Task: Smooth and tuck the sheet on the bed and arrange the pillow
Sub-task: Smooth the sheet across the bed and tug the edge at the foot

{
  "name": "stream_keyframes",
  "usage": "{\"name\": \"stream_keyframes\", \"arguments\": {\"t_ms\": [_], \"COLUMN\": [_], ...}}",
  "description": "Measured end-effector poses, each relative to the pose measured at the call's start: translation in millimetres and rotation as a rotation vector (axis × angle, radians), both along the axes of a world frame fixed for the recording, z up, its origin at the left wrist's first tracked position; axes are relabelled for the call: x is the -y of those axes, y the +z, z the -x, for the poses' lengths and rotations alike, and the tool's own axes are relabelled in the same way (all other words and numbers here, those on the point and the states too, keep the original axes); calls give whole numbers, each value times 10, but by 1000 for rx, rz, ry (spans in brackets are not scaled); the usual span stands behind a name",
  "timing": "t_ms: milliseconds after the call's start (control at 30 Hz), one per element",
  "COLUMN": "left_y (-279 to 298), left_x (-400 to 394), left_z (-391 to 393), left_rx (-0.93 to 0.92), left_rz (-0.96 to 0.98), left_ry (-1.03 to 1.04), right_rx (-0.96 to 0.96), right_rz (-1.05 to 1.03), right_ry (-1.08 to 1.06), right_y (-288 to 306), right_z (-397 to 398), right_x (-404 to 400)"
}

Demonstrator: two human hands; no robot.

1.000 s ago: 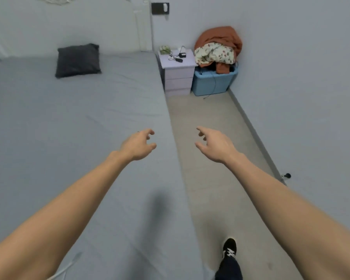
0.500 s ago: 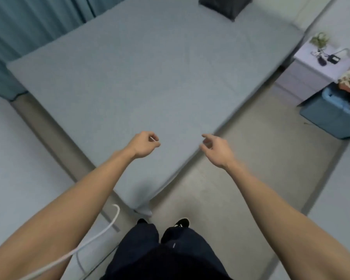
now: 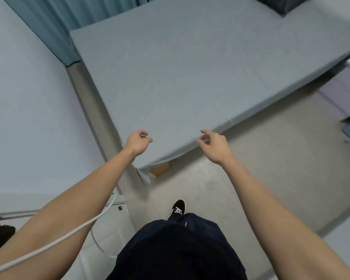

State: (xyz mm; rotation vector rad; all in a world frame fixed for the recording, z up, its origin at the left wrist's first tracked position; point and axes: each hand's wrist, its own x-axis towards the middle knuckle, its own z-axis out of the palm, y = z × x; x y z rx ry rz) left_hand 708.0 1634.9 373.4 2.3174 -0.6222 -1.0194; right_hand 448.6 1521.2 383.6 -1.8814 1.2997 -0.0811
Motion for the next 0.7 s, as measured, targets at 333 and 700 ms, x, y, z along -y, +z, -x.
{"name": "stream_keyframes", "arguments": {"t_ms": [333, 700], "left_y": [-75, -466], "left_x": [-1495, -1787], "left_z": [1059, 1528], "left_rx": [-60, -147], "left_rz": [52, -35], "left_ry": [323, 488], "right_rx": [-144, -43], "right_rz": [108, -14], "right_ry": [79, 402], "right_y": [68, -419], "right_z": [1004, 576], "right_x": [-348, -339]}}
